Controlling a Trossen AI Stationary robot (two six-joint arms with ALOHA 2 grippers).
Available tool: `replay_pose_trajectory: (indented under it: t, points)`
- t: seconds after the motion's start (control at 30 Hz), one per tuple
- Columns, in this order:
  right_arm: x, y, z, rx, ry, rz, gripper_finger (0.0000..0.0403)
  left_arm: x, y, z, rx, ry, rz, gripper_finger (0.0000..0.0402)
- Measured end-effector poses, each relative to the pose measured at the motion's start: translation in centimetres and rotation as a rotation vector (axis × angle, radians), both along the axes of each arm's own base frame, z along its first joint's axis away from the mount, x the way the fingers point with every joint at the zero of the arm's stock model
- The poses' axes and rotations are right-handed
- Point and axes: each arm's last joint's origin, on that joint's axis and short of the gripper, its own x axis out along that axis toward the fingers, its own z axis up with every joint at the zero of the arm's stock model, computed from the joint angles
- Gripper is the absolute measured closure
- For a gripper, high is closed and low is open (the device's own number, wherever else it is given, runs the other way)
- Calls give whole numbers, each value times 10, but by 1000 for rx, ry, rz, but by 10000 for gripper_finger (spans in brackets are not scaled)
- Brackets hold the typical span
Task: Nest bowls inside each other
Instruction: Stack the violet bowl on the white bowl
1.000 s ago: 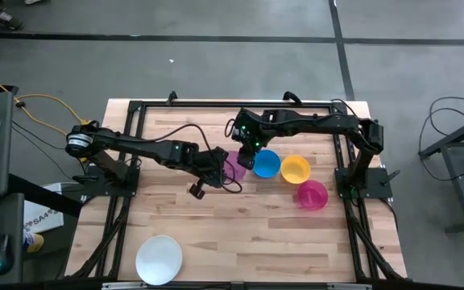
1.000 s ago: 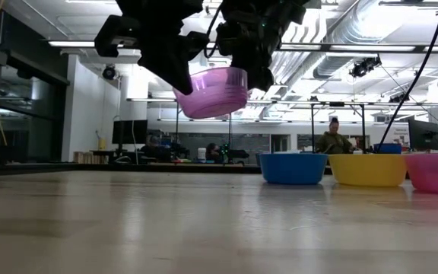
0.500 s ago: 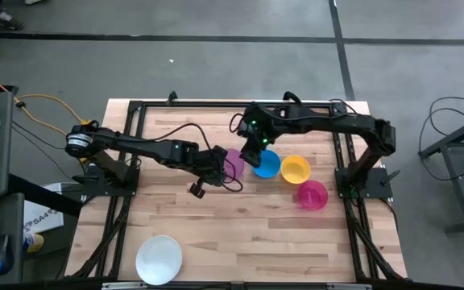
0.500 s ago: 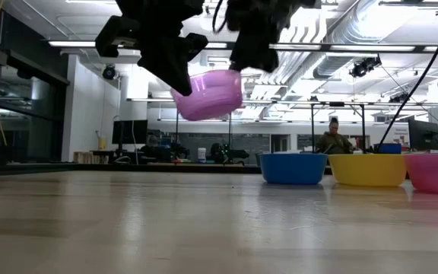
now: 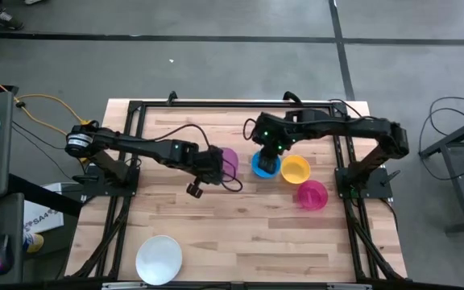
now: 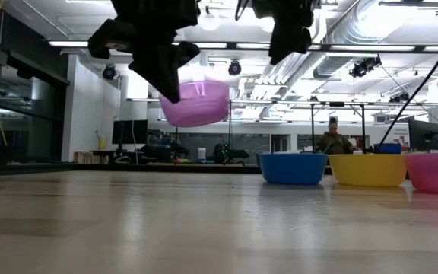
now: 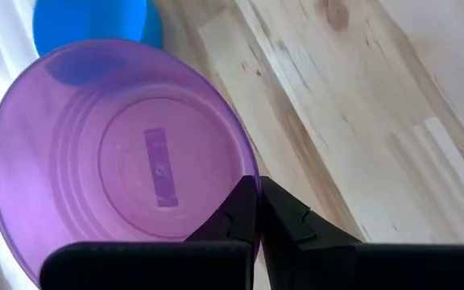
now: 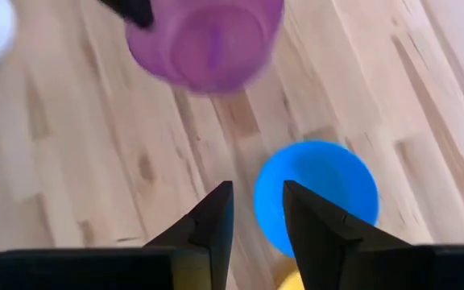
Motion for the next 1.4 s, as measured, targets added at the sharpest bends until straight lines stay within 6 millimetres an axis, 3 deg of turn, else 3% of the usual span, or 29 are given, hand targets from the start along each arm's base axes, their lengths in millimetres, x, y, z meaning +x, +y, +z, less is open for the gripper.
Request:
replay_pose_trajectory:
  t: [0.17,0.43,0.87,1.07,1.4]
  points:
    - [-4,11,-3,-35,66,-18,305,-8,-21,-3,21,59,15,402]
    - [-6,26,-4,-74,102,-43,306,-31,-79,-5,-27,115,70,401]
    - [-3,40,-3,-92,67,-26,306,-92,-179,-5,-199,37,281,401]
    - [2,40,0,-85,7,-40,306,-126,-211,-5,-220,60,170,402]
    - [6,31,1,-40,-36,-152,306,-171,-242,3,-254,103,28,402]
